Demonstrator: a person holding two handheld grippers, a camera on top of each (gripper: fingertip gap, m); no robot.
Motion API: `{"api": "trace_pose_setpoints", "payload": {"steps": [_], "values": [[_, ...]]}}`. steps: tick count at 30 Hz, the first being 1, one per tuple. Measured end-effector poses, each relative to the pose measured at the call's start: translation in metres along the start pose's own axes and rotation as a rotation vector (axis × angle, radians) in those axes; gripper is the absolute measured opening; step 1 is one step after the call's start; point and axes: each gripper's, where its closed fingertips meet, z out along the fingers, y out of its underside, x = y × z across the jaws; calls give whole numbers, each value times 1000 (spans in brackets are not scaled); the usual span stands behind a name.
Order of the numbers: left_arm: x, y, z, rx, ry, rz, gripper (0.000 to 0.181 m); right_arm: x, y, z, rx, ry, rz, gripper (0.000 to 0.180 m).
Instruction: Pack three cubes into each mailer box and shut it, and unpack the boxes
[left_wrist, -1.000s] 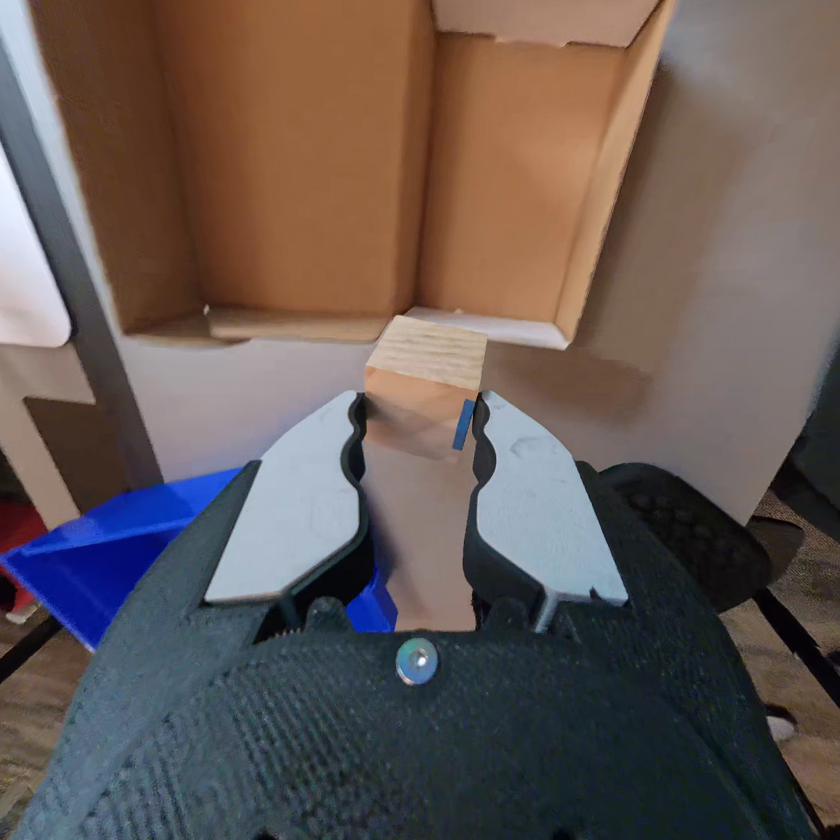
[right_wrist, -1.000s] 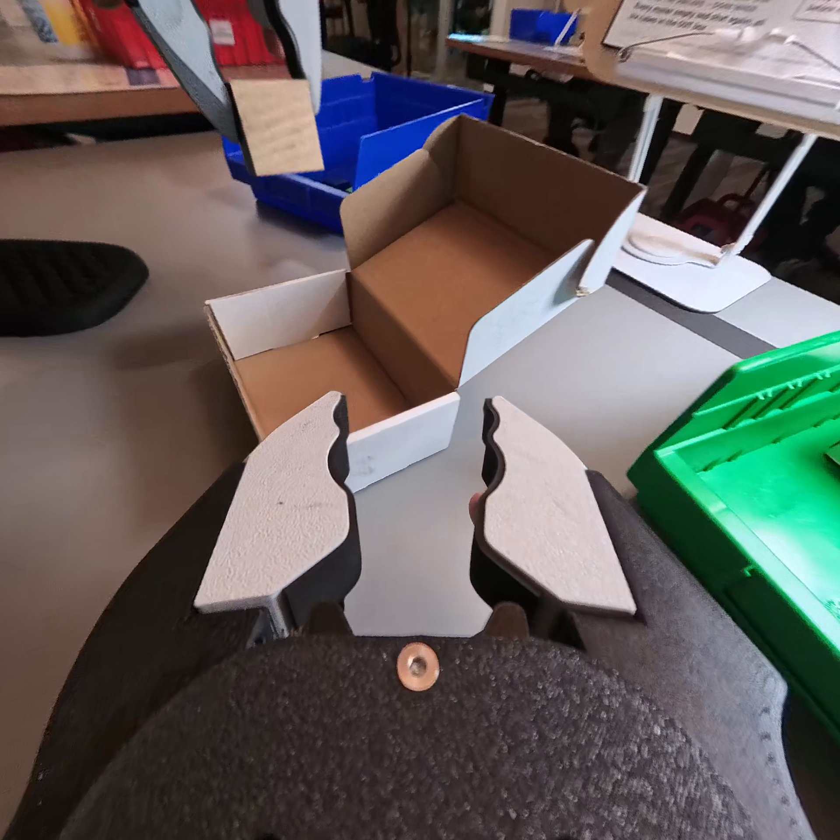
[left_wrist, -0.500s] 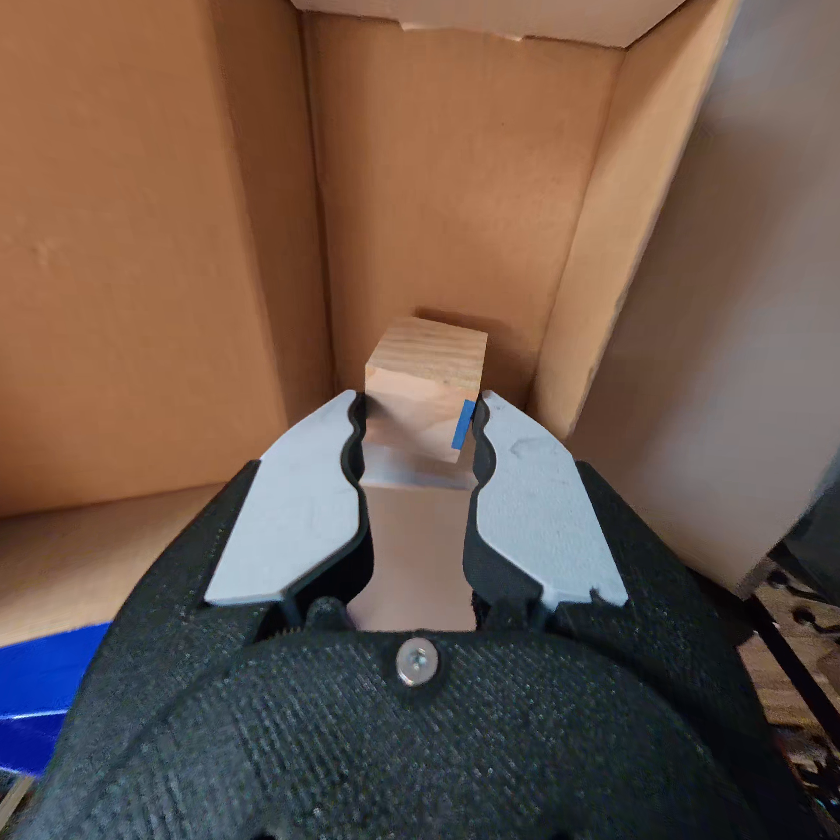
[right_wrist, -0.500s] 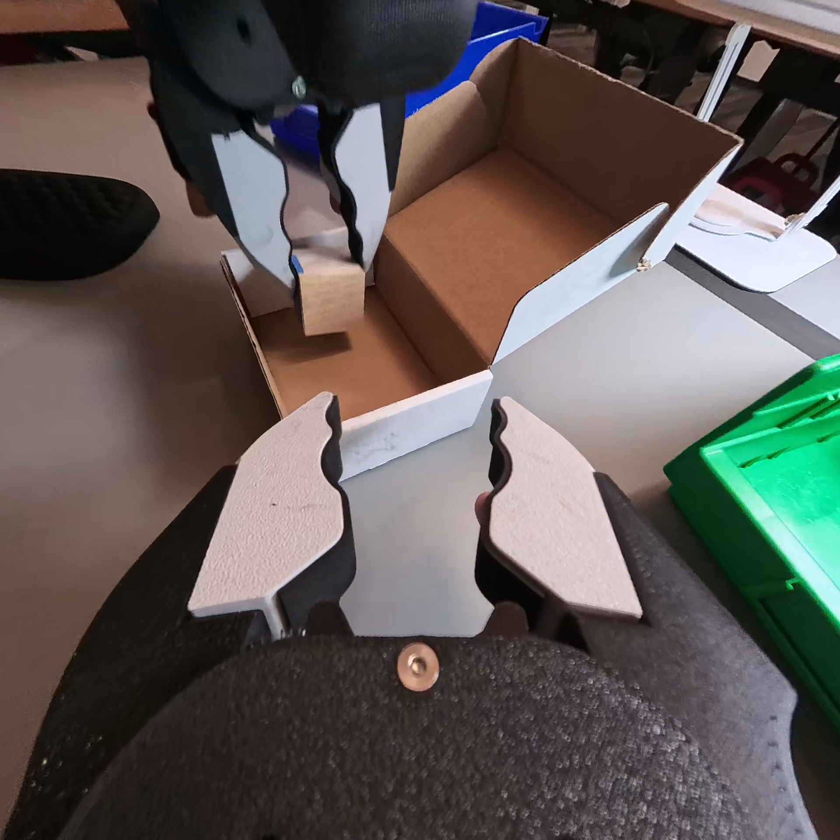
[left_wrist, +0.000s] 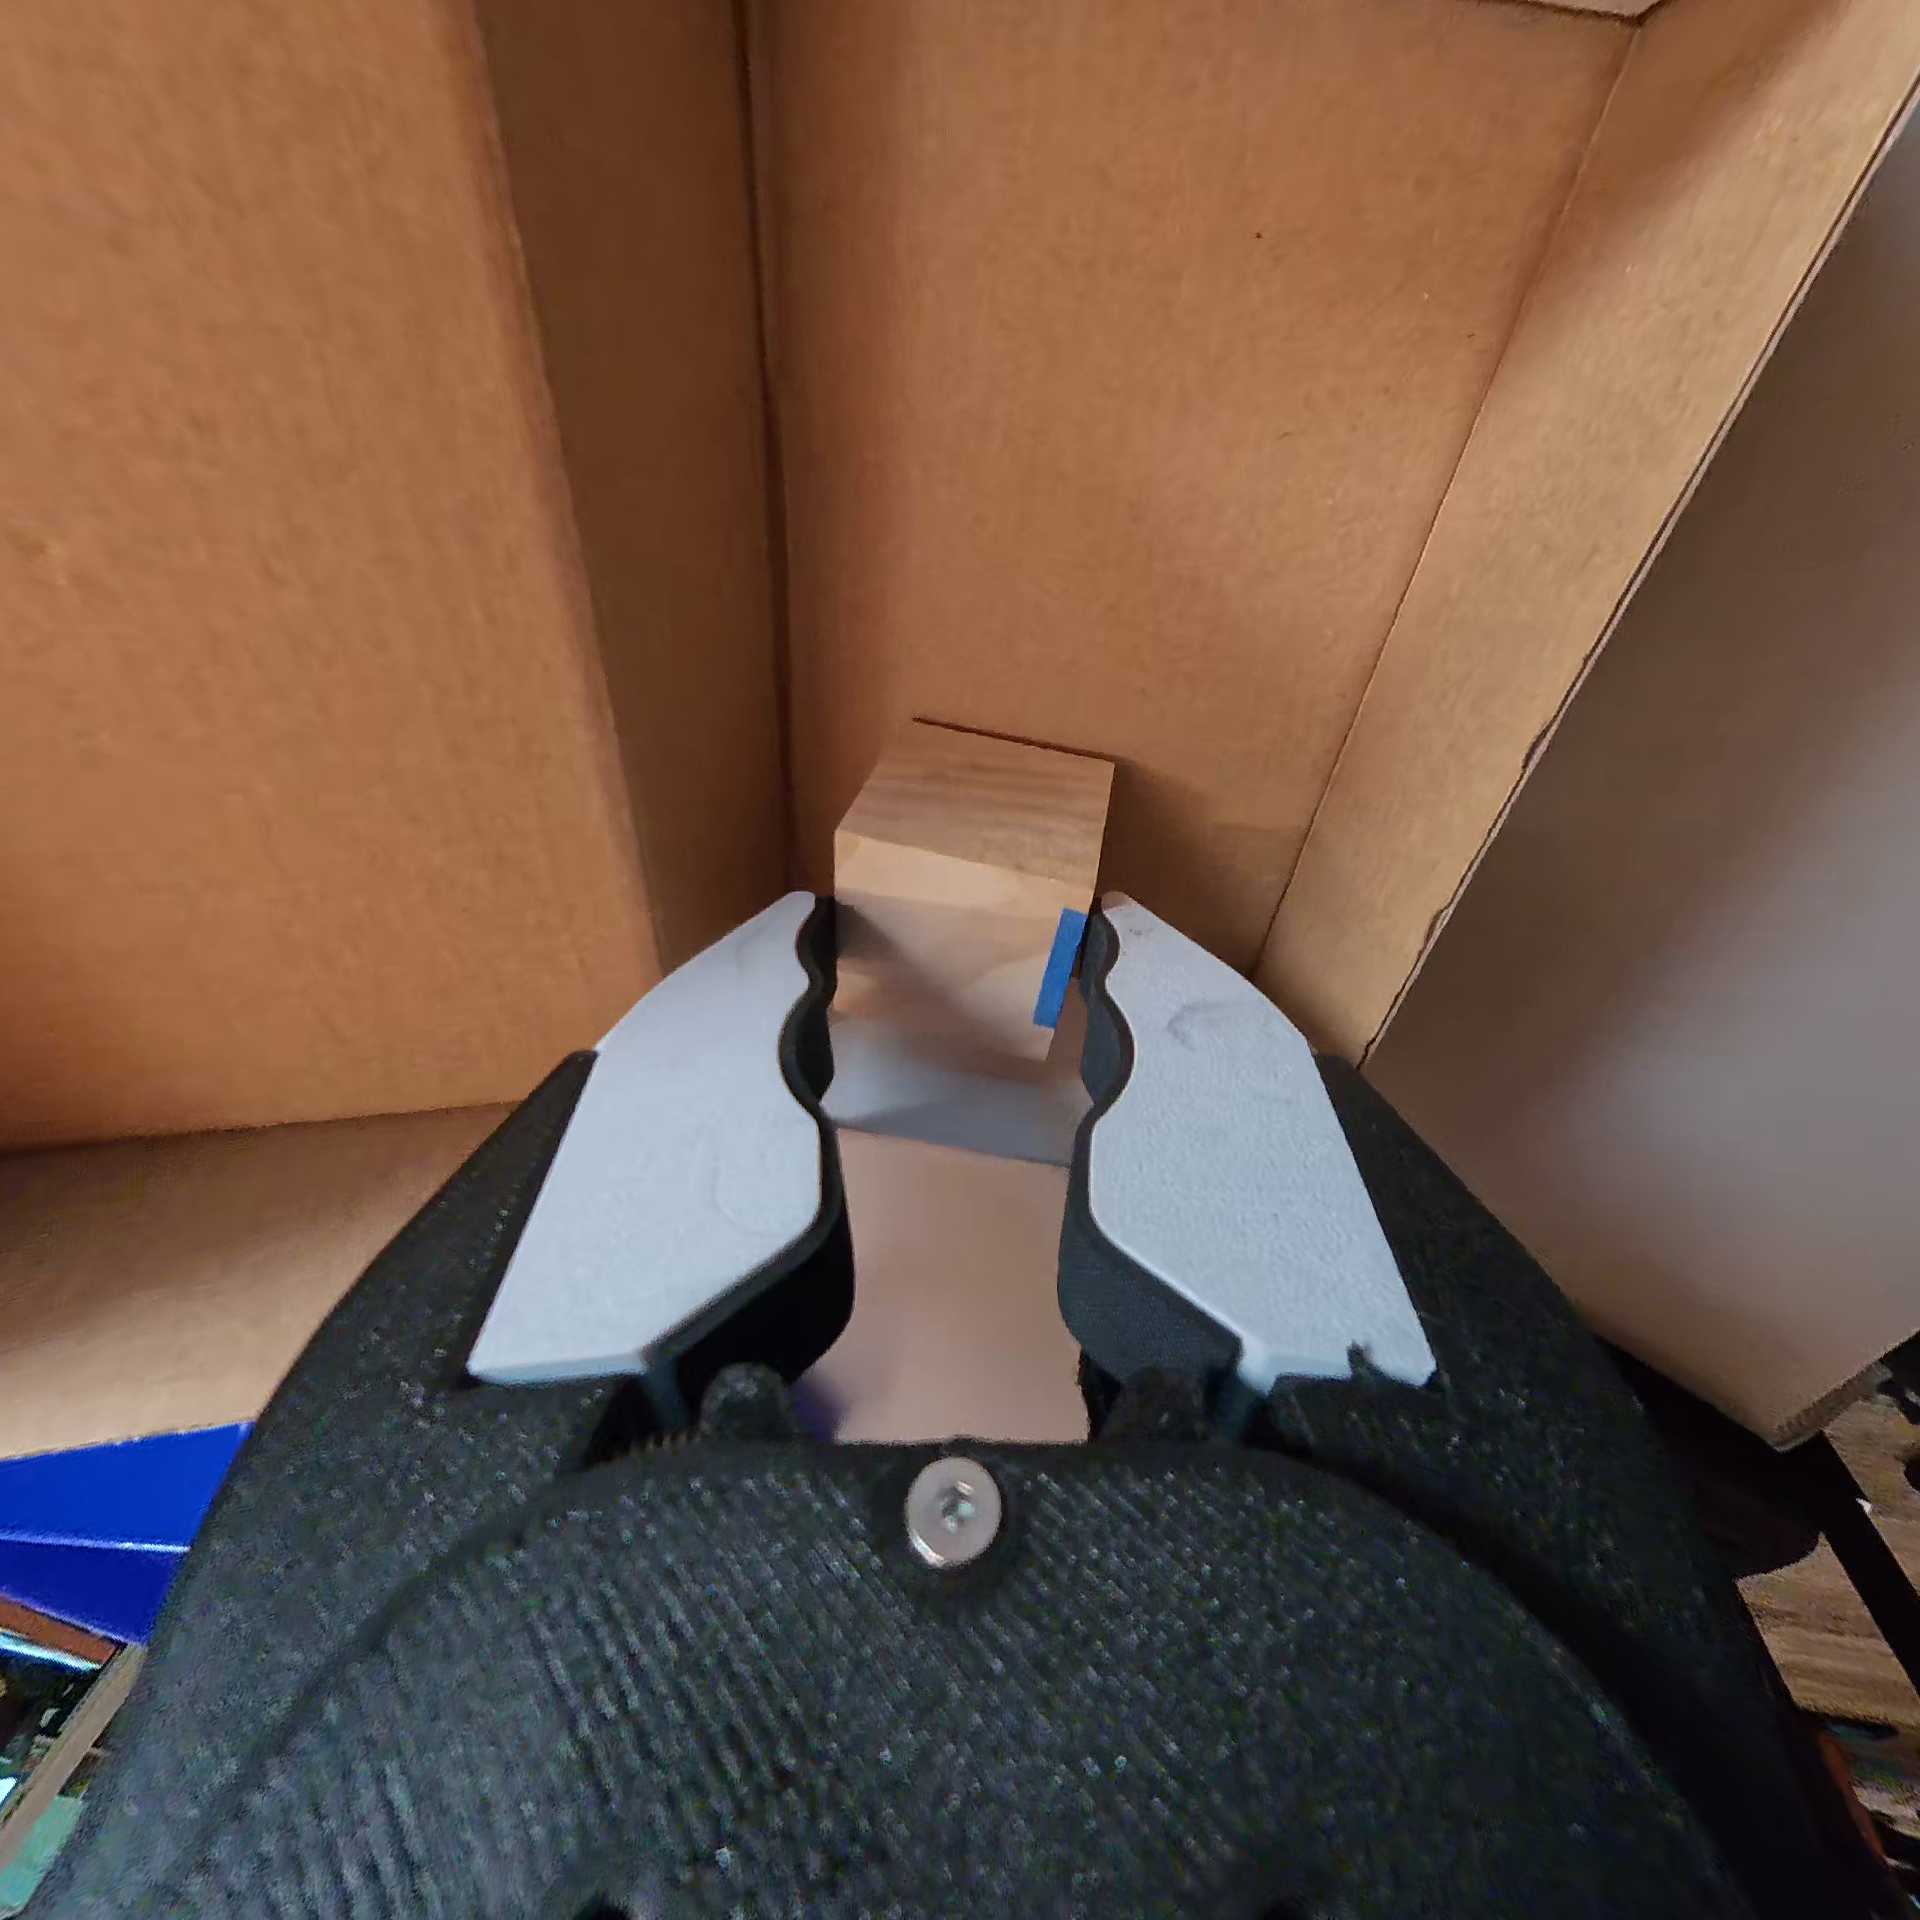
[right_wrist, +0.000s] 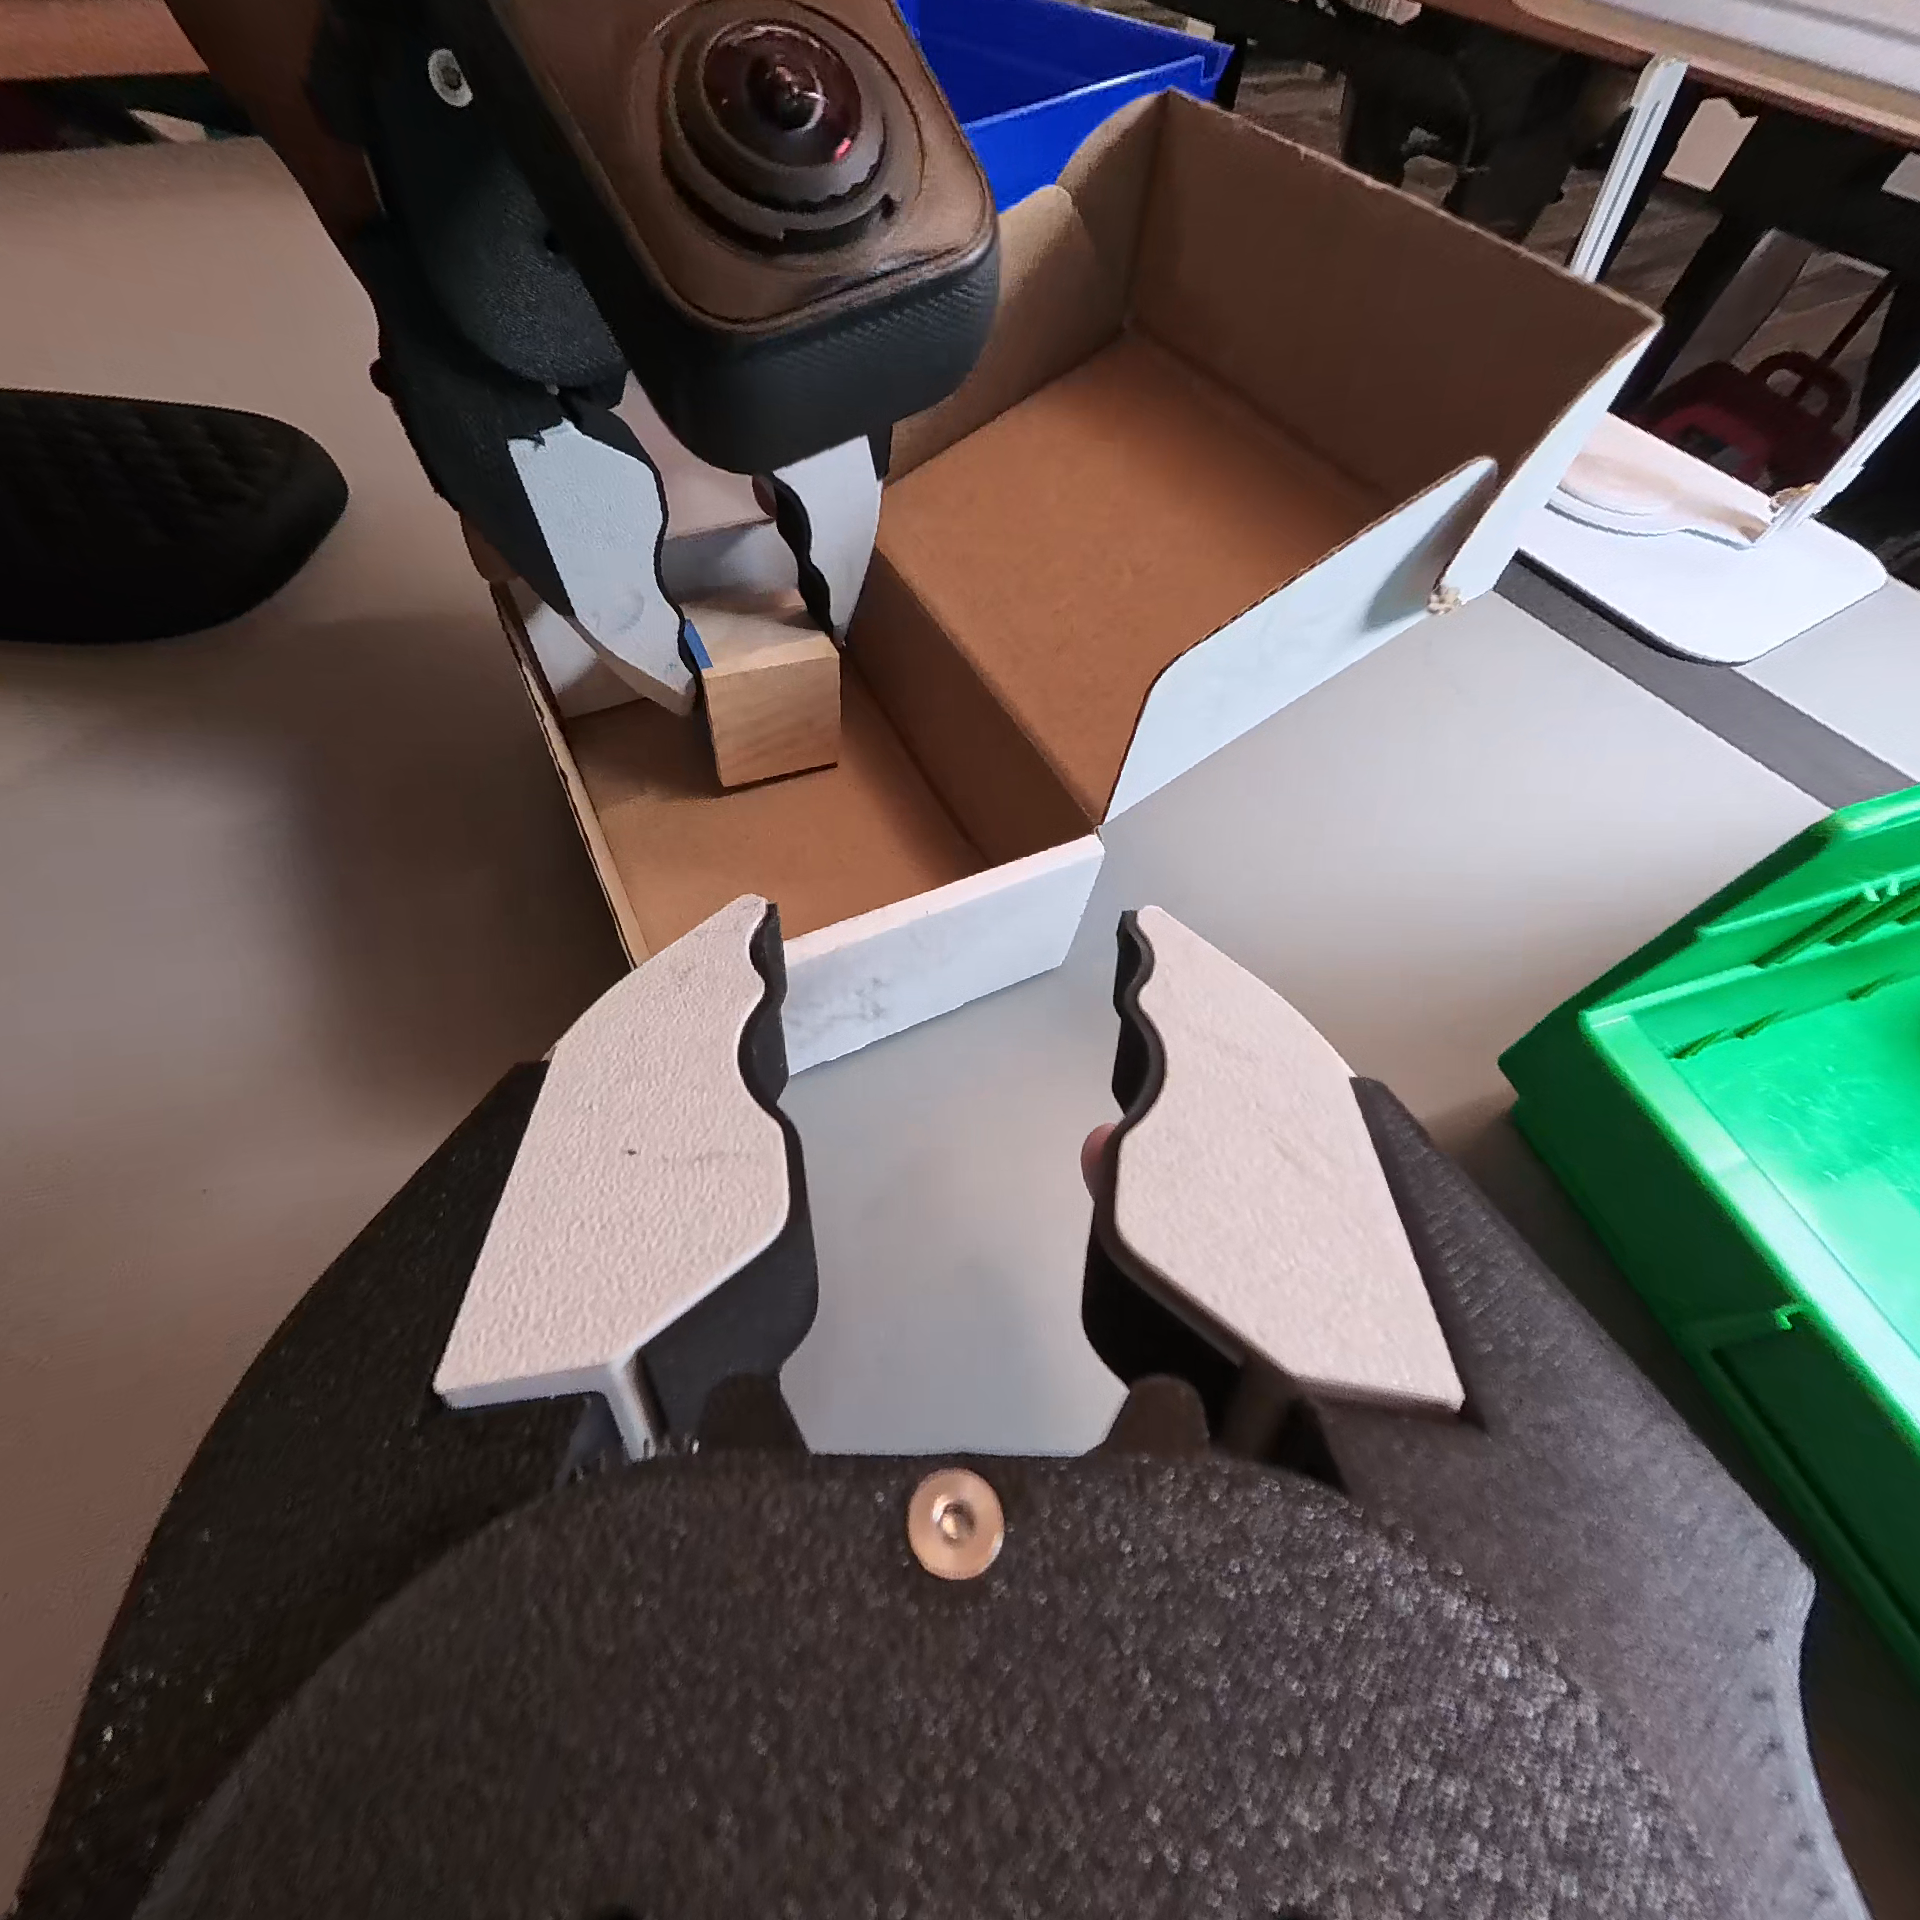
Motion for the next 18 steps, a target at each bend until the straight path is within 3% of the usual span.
{"api": "trace_pose_setpoints", "payload": {"steps": [5,7,12,15,18], "values": [[0,2,0,12,-12,-3,46,-1,2,1,-6,-3,1,61],[0,1,-3,36,-23,-4,54,-1,2,1,-9,-4,-1,61],[-15,9,-55,236,-45,-62,56,1,-1,-2,12,3,7,60],[-56,48,-95,319,-101,-204,55,3,-3,-3,25,6,16,60],[-107,110,-109,308,-183,-347,54,3,-4,-2,28,2,20,60]]}}
